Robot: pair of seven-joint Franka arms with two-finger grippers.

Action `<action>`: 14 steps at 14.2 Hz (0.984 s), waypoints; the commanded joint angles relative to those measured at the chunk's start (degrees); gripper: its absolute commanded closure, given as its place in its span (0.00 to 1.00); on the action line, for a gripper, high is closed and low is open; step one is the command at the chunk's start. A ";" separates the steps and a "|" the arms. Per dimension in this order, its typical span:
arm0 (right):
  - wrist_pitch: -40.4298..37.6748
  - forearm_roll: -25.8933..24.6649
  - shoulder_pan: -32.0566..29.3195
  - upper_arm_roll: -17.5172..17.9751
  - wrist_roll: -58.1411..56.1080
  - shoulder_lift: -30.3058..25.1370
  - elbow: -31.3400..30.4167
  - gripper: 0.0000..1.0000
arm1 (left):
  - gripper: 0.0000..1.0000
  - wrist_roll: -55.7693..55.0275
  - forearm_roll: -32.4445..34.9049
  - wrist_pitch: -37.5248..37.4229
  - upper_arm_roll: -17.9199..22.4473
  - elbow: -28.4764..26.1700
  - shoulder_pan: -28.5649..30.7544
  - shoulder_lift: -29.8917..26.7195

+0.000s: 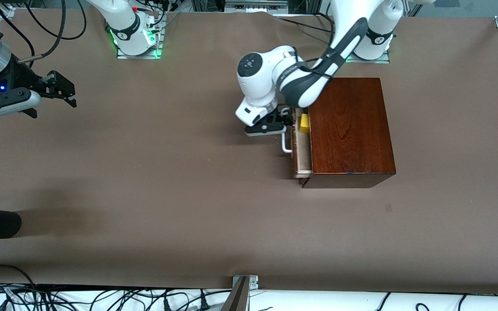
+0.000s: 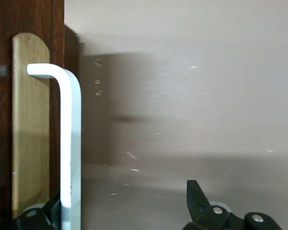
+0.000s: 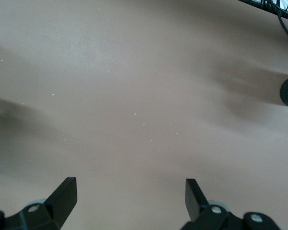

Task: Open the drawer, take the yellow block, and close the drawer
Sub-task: 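Pull the drawer handle outward with the left gripper to open it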

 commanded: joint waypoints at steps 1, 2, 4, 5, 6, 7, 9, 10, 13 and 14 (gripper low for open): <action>-0.46 1.00 0.04 -0.27 -0.15 -0.01 0.51 0.00 | 0.00 -1.92 -0.09 3.53 -0.07 8.54 -3.26 7.26; -0.54 1.00 -0.04 -0.27 -0.15 -0.01 0.51 0.00 | 0.00 -2.01 -0.18 3.53 -0.07 9.25 -3.53 8.05; -0.46 1.00 -0.22 -0.44 -0.41 -0.01 0.51 0.00 | 0.00 -2.01 -0.18 3.53 0.10 11.09 -5.28 8.93; -0.46 1.00 -0.04 -0.44 -0.41 -0.01 0.51 0.00 | 0.00 -2.10 -0.27 3.53 0.19 11.27 -5.38 8.93; -0.54 1.00 -0.22 -0.44 -0.41 -0.01 0.51 0.00 | 0.00 -2.01 -0.27 3.53 0.19 11.36 -5.38 8.93; -0.46 1.00 -0.22 -0.44 -0.50 -0.01 0.51 0.00 | 0.00 -1.93 -0.27 3.53 0.19 11.45 -5.38 8.93; -0.46 1.00 -0.22 -0.44 -0.50 -0.01 0.51 0.00 | 0.00 -1.66 0.60 2.83 0.19 11.54 -5.29 8.41; -0.46 1.00 -0.22 -0.44 -0.50 -0.01 0.51 0.00 | 0.00 -1.66 0.79 1.78 0.28 11.54 -5.29 8.14; -0.37 1.00 -0.31 -0.44 -0.50 -0.01 0.51 0.00 | 0.00 -0.87 1.05 -4.81 0.37 12.32 -5.55 7.61; -0.28 1.00 -0.31 -0.44 -0.59 -0.01 0.51 0.00 | 0.00 -0.87 1.75 -6.74 0.28 12.76 -5.99 7.53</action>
